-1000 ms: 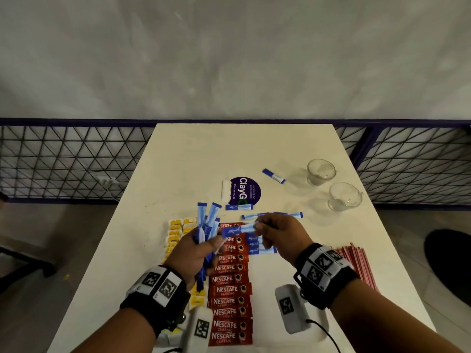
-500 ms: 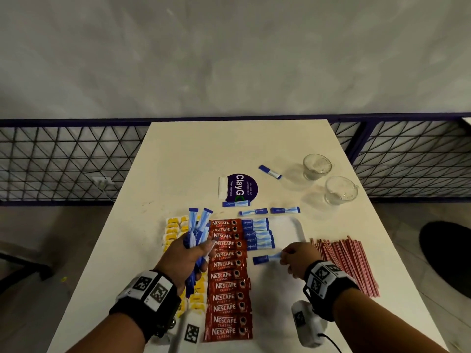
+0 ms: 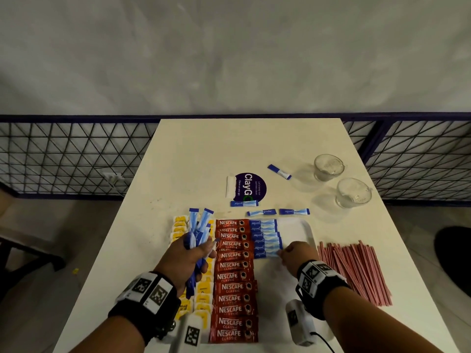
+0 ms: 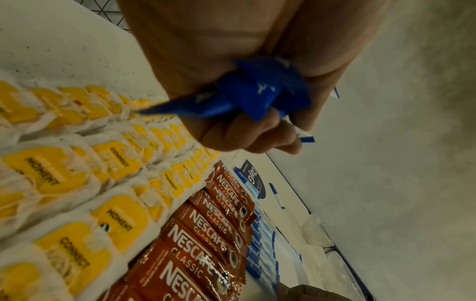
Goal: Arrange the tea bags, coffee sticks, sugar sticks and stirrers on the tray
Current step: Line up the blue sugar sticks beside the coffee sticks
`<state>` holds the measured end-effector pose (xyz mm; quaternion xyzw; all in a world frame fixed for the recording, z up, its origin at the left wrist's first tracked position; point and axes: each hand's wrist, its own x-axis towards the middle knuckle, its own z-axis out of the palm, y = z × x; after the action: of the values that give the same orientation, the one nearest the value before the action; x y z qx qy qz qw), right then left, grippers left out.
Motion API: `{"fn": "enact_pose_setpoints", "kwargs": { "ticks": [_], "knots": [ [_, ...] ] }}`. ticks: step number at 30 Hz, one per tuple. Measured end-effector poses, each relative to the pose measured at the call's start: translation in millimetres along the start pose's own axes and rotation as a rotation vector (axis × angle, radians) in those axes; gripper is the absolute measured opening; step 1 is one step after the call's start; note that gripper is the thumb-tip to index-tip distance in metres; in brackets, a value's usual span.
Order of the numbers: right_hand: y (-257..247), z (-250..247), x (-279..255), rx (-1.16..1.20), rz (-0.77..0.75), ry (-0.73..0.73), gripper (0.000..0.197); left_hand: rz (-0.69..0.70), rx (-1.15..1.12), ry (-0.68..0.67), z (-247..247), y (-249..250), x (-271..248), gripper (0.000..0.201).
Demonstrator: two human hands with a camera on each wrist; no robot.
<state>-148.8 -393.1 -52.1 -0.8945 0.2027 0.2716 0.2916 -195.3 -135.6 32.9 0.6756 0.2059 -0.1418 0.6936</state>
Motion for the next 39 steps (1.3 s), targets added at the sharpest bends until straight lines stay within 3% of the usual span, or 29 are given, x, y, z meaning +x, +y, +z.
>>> {"fn": "enact_pose_setpoints", "kwargs": {
  "ticks": [25, 29, 31, 34, 39],
  "knots": [
    [2, -5, -2, -0.099, -0.05, -0.015, 0.037, -0.006, -0.011, -0.01, 0, -1, 1, 0.01],
    [-20, -22, -27, -0.115, -0.225, 0.139, 0.042, -0.019, -0.002, -0.061, 1, 0, -2, 0.007],
    [-42, -28, -45, 0.022, -0.396, 0.058, 0.035, -0.019, 0.005, -0.104, 4, 1, -4, 0.009],
    [-72, -25, -69, 0.155, -0.55, -0.205, 0.028, -0.001, 0.016, -0.159, 10, 2, -5, 0.012],
    [-87, -23, -85, 0.262, -0.564, -0.261, 0.024, 0.1, 0.14, -0.234, 12, 9, -7, 0.04]
  ]
}}
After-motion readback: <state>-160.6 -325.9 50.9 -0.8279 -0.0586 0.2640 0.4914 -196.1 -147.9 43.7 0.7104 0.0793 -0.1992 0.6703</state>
